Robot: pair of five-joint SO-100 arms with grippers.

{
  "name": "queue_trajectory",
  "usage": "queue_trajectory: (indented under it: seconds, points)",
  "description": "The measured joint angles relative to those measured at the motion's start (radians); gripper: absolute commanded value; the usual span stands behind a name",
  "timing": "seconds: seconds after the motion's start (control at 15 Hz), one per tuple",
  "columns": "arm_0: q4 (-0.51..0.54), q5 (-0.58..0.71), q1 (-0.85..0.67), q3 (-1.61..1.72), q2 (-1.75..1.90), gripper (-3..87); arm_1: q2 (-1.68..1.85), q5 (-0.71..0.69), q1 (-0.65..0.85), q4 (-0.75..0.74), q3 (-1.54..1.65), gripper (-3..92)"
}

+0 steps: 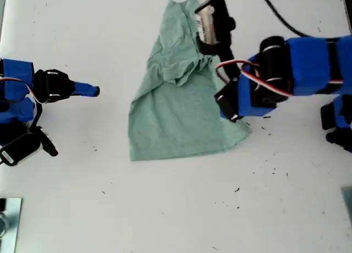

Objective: Fold t shirt

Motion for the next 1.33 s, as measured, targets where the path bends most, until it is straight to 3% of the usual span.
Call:
queue_trajectory:
  seconds: [0.2,0.27,0.33,0.4,0.6,0.73,0.87,1.07,1.33]
  points:
    - [0.0,0.0,0.0,0.0,0.0,-0.2,-0.253,0.029,-0.008,-0.229,-0.081,-1.3]
    - [0.0,0.0,0.0,0.0,0.0,-0.2,-0.287,0.041,-0.008,-0.321,-0.078,2.6]
    - [0.0,0.0,0.0,0.0,0.0,-0.2,-0.319,0.041,-0.006,-0.42,-0.063,33.8]
    - [0.0,0.0,0.0,0.0,0.0,-0.2,-0.376,0.041,-0.006,-0.482,-0.055,34.5]
    - [0.0,0.0,0.0,0.0,0.0,-0.2,-0.4,0.043,-0.014,-0.465,-0.071,30.3]
    - [0.0,0.0,0.0,0.0,0.0,-0.2,-0.281,0.041,-0.032,-0.273,-0.152,29.0]
    - [0.0,0.0,0.0,0.0,0.0,-0.2,0.008,0.037,-0.043,-0.144,-0.133,21.0]
    - [0.0,0.0,0.0,0.0,0.0,-0.2,0.555,0.015,0.048,-0.195,0.414,2.4]
    - [0.002,0.0,0.0,0.002,0.0,-0.2,1.221,0.0,0.153,-0.465,1.42,2.3]
